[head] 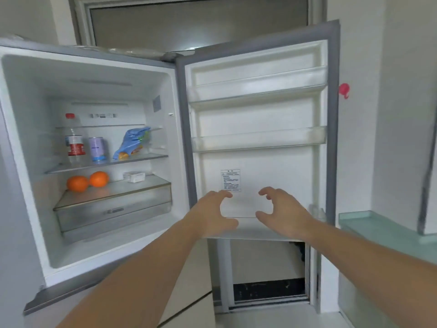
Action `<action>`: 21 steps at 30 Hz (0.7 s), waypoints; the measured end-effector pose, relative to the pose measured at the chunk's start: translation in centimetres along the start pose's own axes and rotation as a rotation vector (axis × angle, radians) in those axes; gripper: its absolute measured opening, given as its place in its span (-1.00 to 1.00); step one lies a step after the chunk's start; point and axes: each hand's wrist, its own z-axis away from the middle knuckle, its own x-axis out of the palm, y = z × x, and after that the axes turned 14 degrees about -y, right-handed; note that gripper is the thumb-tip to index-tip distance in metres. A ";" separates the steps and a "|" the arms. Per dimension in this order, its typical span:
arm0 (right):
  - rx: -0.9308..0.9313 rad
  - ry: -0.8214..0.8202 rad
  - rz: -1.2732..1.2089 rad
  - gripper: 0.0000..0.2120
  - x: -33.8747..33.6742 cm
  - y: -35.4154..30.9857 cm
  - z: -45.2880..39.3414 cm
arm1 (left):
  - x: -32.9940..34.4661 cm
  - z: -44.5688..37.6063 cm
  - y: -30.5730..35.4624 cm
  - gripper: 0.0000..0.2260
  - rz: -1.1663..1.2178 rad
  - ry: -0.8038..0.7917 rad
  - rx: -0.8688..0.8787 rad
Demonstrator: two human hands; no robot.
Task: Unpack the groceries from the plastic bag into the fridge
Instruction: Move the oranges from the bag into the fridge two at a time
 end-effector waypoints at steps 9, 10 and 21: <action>0.337 0.201 0.076 -0.48 -6.9 8.4 8.8 | 6.4 -6.4 11.4 -0.42 0.031 -0.136 0.393; 0.383 0.237 0.092 -0.48 -7.5 9.0 9.8 | 7.1 -7.0 12.6 -0.41 0.031 -0.154 0.443; 0.941 0.513 0.121 -0.52 -9.6 13.0 27.2 | 18.1 -7.3 26.4 -0.46 0.050 -0.381 0.971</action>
